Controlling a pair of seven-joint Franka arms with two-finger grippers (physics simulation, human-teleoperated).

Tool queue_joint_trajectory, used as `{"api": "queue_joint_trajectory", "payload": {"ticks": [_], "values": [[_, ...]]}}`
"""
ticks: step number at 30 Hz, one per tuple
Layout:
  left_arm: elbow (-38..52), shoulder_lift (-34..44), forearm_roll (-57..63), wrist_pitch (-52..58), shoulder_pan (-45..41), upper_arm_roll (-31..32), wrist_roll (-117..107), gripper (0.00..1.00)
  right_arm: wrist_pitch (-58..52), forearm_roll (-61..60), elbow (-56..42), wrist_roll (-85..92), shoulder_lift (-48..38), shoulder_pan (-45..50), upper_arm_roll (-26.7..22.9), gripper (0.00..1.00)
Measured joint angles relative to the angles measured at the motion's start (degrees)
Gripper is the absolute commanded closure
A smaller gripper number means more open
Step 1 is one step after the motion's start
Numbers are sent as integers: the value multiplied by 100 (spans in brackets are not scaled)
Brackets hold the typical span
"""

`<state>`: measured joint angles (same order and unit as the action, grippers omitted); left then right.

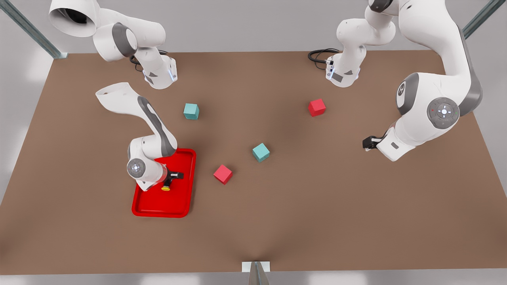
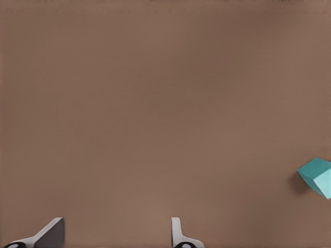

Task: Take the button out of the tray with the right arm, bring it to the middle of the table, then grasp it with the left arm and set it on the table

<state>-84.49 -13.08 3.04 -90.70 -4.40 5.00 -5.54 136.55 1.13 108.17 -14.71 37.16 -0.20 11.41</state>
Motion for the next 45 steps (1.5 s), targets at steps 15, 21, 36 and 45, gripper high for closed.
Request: {"api": "queue_joint_trajectory", "payload": {"ticks": [15, 21, 36, 45], "values": [[0, -3, 0, -43, 2, 0, -11, 0, 236, 362, -7, 0, -131, 11, -52, 15], [-3, -7, 0, -45, 1, 0, -13, 0, 348, 413, 12, 3, -70, 11, -52, 39], [-7, 22, 0, -23, 79, 0, -6, 0, -431, 313, -869, 105, -546, 157, 283, 64], [-8, 27, 0, -5, 87, 0, 1, 0, -1506, 147, -3952, -1212, 1034, 3008, 345, 63]]}}
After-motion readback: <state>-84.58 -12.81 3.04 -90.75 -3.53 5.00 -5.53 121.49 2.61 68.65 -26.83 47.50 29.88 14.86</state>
